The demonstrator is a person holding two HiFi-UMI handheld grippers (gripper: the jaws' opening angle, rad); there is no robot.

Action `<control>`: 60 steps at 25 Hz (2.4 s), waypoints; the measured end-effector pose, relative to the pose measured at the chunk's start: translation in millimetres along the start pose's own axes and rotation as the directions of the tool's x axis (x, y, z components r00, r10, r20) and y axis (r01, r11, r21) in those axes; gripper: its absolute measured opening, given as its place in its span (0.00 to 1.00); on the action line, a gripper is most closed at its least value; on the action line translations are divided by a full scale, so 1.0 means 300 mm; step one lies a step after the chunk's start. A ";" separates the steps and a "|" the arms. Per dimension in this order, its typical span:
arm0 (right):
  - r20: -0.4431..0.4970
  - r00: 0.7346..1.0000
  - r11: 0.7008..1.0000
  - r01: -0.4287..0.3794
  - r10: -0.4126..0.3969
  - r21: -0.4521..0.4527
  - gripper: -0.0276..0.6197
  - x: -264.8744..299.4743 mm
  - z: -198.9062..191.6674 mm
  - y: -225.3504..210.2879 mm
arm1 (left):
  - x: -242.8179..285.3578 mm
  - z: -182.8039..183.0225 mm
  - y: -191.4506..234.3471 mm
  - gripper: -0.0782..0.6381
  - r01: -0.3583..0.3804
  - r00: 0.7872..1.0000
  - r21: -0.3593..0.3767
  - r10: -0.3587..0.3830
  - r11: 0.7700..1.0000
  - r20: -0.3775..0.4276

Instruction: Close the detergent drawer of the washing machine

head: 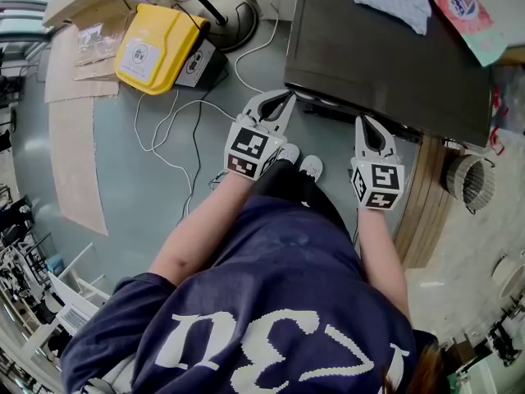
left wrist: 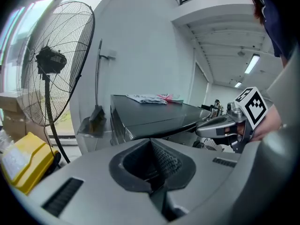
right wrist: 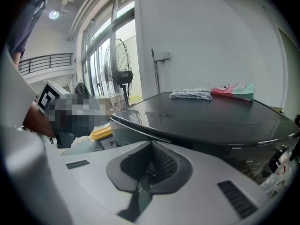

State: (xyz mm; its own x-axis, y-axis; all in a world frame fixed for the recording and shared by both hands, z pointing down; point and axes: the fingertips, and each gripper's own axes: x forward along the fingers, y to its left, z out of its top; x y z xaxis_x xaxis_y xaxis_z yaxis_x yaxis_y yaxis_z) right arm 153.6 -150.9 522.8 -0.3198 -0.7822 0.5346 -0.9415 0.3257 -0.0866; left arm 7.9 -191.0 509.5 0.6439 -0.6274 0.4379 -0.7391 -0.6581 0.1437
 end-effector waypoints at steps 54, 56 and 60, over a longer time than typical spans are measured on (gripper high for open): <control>0.559 0.829 0.995 0.077 -0.032 -0.057 0.06 -0.655 0.786 0.096 | -0.531 0.743 -0.076 0.13 -0.219 0.861 0.163 0.113 0.962 0.495; 0.569 0.822 0.994 0.083 -0.030 -0.067 0.06 -0.668 0.790 0.095 | -0.540 0.737 -0.083 0.13 -0.224 0.860 0.161 0.117 0.961 0.496; 0.567 0.823 0.992 0.102 -0.046 -0.068 0.06 -0.681 0.788 0.097 | -0.547 0.705 -0.088 0.13 -0.230 0.870 0.163 0.127 0.959 0.477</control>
State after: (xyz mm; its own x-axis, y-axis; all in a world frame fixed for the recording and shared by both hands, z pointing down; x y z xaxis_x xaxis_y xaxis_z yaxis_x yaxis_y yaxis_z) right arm 166.3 -107.2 212.4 -0.2804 -0.9593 -0.0324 -0.9598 0.2796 0.0262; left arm -36.4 -158.5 246.1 0.5605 -0.8278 -0.0239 -0.8247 -0.5553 -0.1075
